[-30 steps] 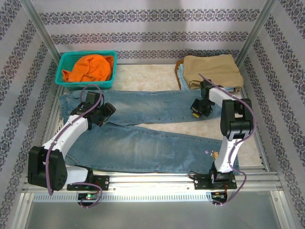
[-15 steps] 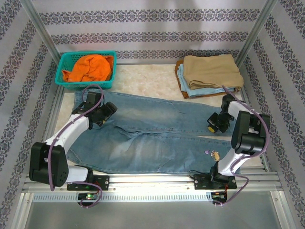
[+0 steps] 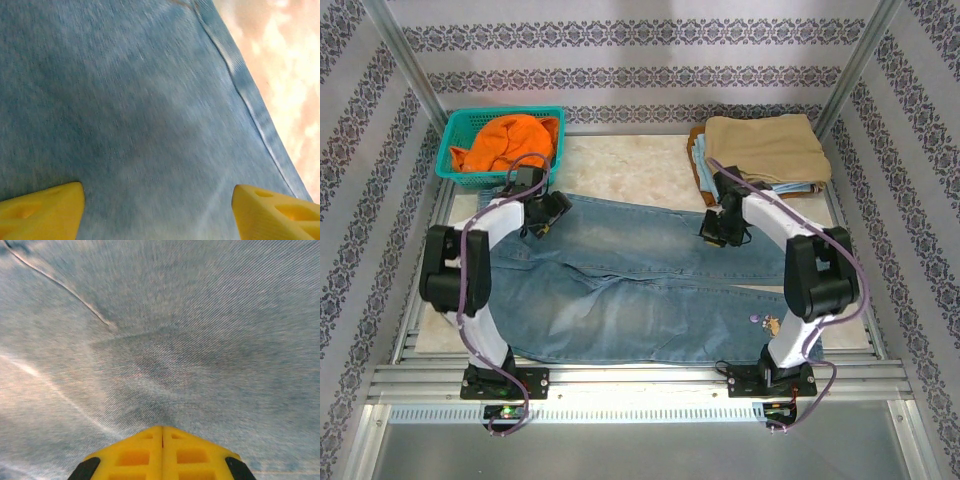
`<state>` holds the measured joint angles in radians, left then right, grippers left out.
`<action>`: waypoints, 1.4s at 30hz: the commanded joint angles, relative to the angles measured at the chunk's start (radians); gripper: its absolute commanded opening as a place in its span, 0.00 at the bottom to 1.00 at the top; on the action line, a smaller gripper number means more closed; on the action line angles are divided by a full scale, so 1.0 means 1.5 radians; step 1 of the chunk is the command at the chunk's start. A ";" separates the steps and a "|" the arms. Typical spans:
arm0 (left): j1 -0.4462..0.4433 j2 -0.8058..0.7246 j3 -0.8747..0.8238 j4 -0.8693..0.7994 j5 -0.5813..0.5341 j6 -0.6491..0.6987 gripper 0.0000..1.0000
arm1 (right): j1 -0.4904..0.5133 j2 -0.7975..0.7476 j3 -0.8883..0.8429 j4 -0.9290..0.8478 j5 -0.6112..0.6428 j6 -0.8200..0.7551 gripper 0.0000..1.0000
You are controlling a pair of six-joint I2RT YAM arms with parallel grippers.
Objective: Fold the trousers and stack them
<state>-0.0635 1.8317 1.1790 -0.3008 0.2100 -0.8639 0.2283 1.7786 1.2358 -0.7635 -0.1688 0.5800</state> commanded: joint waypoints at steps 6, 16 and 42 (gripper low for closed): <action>0.088 0.048 -0.003 0.020 -0.037 -0.042 0.77 | -0.006 0.073 0.029 -0.030 0.022 -0.024 0.03; 0.173 -0.003 -0.073 0.014 -0.062 -0.065 0.75 | 0.006 0.226 0.244 -0.116 0.056 -0.042 0.05; -0.218 -0.326 -0.296 -0.031 -0.014 -0.048 0.81 | 0.090 -0.118 -0.251 -0.057 -0.006 0.052 0.00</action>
<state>-0.3473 1.3361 0.7639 -0.3893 0.1810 -0.8879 0.3443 1.5883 0.8509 -0.8852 -0.1658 0.6228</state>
